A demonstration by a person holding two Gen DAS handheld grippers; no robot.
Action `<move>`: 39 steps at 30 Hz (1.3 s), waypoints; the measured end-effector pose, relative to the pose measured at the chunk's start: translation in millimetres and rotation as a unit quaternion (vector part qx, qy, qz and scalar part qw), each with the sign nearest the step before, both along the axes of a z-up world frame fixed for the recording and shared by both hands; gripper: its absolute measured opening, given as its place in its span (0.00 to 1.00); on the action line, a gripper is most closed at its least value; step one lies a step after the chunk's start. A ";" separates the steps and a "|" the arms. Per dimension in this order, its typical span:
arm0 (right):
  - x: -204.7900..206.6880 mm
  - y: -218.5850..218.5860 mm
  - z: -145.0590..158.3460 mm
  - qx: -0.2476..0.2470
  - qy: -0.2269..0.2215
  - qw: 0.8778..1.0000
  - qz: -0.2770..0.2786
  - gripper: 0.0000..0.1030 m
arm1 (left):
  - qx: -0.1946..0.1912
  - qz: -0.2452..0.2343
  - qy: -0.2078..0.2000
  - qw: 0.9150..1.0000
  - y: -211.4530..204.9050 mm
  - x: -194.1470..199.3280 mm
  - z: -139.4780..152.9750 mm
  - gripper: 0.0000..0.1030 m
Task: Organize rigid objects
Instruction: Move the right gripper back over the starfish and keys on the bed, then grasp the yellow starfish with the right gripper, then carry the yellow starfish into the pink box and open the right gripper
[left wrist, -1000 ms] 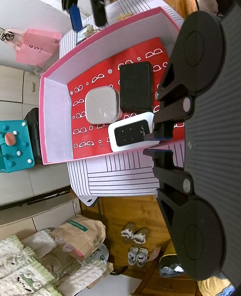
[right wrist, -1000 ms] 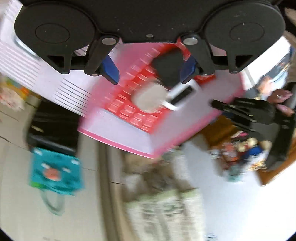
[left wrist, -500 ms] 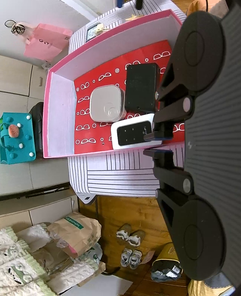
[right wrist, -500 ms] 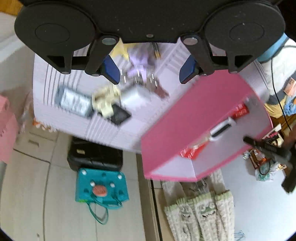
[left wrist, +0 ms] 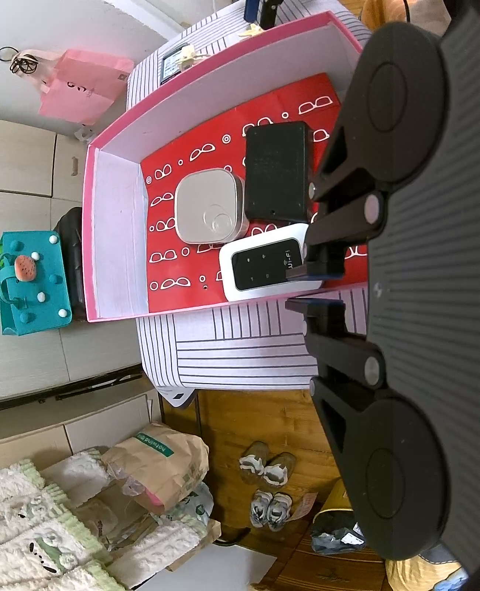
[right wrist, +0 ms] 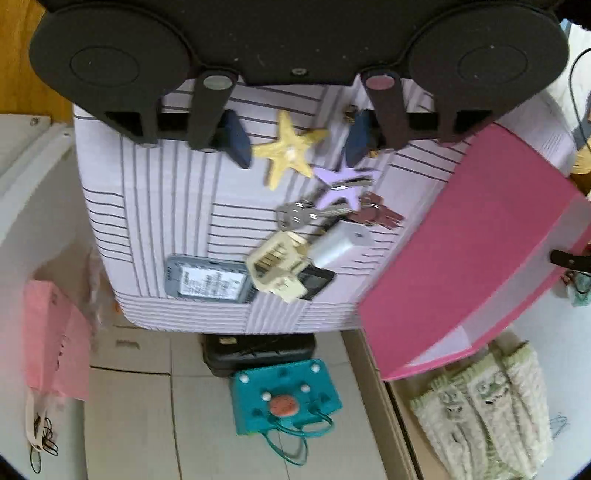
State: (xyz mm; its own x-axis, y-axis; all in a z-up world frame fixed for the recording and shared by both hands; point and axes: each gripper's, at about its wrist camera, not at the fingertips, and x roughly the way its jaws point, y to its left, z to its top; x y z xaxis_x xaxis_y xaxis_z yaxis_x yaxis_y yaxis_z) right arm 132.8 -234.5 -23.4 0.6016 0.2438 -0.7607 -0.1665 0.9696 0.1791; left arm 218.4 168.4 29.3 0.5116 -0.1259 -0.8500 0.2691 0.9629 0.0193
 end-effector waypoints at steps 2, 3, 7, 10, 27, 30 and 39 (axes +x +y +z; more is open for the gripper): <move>0.7 5.3 -4.5 -0.020 -0.001 1.000 0.005 0.53 | -0.004 0.002 0.001 1.000 0.7 0.3 0.0 0.08; 0.3 10.2 -5.3 -0.039 -0.006 0.999 0.010 0.53 | -0.006 0.003 0.002 1.000 0.9 0.6 0.0 0.08; -0.6 19.4 -13.1 -0.074 -0.015 0.997 0.002 0.57 | -0.009 0.004 0.003 1.000 2.1 1.2 0.0 0.08; 0.9 16.5 -11.5 -0.066 -0.015 0.998 -0.009 0.56 | -0.009 0.004 0.003 1.000 3.1 1.4 -0.2 0.08; 12.0 9.9 9.2 -0.057 0.004 0.998 -0.018 0.26 | -0.026 0.004 0.011 1.000 9.7 4.9 -0.4 0.08; 15.3 10.9 21.9 -0.051 -0.001 0.999 -0.013 0.26 | -0.029 0.005 0.012 0.999 10.8 5.3 -0.9 0.08; 29.7 43.3 95.8 -0.009 -0.049 0.997 0.059 0.26 | -0.029 0.003 0.013 1.000 10.4 4.8 -0.7 0.08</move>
State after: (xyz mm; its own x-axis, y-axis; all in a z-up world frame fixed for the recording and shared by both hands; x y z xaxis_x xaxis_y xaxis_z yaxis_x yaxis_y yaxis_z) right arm 162.5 -191.2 72.4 0.6418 0.3040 -0.7040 -0.2957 0.9452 0.1386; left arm 223.2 178.8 28.7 0.4910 -0.1715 -0.8541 0.2627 0.9639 -0.0426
